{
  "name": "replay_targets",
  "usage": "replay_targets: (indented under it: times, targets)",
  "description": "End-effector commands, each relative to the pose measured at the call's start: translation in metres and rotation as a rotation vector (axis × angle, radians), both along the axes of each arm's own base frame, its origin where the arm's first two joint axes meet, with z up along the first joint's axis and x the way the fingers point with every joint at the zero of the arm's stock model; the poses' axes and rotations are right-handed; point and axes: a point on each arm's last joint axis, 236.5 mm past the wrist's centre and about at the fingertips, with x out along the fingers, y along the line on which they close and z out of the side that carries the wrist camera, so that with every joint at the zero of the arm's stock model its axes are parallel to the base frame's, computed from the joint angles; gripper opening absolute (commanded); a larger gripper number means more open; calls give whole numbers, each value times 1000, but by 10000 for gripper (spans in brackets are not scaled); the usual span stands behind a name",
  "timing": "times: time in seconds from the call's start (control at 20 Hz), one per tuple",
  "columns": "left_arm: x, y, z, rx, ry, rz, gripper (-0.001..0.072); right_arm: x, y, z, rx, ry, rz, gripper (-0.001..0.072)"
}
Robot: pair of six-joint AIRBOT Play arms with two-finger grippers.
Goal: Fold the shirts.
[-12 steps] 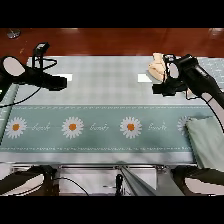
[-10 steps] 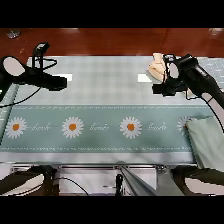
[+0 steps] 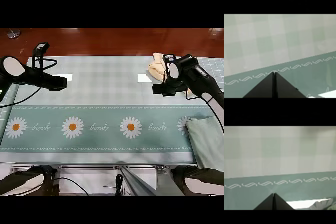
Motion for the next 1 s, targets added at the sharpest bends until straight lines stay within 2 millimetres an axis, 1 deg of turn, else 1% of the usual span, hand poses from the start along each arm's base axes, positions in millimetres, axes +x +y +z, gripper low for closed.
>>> replay_targets:
  times: [0.0, 0.05, 0.1, 0.2, 0.25, 0.3, 0.35, 0.4, 0.45, 0.5, 0.55, 0.6, 0.65, 0.75, 0.8, 0.85, 0.9, 0.95]
  targets:
    - [0, 0, 0, 0, 0, 1, 29, 0, 1, 0, 1, -1, 1, 20]
    - [1, 0, 0, -4, -1, 2, 29, 1, 1, 0, 3, -5, 2, 19]
    - [0, -1, 0, -7, -1, 2, 30, 9, 4, 1, 14, -40, 12, 20]
    - [4, 0, 2, -7, -15, 7, 29, 36, 14, 8, 49, -153, 42, 20]
    - [16, 1, 6, -10, -68, 25, 30, 45, 18, 11, 64, -193, 49, 20]
    - [32, 3, 12, -13, -133, 49, 31, 61, 22, 17, 75, -264, 70, 23]
    - [47, 7, 17, -5, -197, 70, 82, 81, 25, 25, 68, -351, 103, 96]
    - [60, 11, 21, 4, -249, 87, 315, 105, 24, 39, 32, -460, 161, 442]
    - [74, 14, 26, 1, -305, 110, 706, 126, 20, 55, -17, -562, 213, 630]
    - [87, 17, 29, -1, -354, 133, 706, 146, 8, 70, -52, -661, 209, 627]
    - [95, 20, 32, -2, -385, 148, 706, 161, -13, 78, -79, -713, 150, 621]
    - [100, 24, 33, 0, -405, 160, 705, 173, -43, 78, -95, -727, 59, 621]
    - [102, 26, 33, 0, -412, 168, 705, 182, -73, 73, -104, -719, -16, 621]
    - [104, 32, 30, 3, -408, 181, 705, 191, -133, 52, -108, -671, -169, 620]
    - [105, 35, 27, 5, -403, 186, 705, 191, -157, 36, -84, -639, -253, 620]
    - [105, 36, 26, 7, -401, 187, 705, 190, -174, 19, -45, -609, -330, 621]
    - [105, 35, 25, 7, -398, 186, 705, 189, -187, 2, 8, -584, -391, 620]
    - [105, 35, 23, 6, -394, 186, 705, 189, -192, -13, 61, -560, -430, 620]
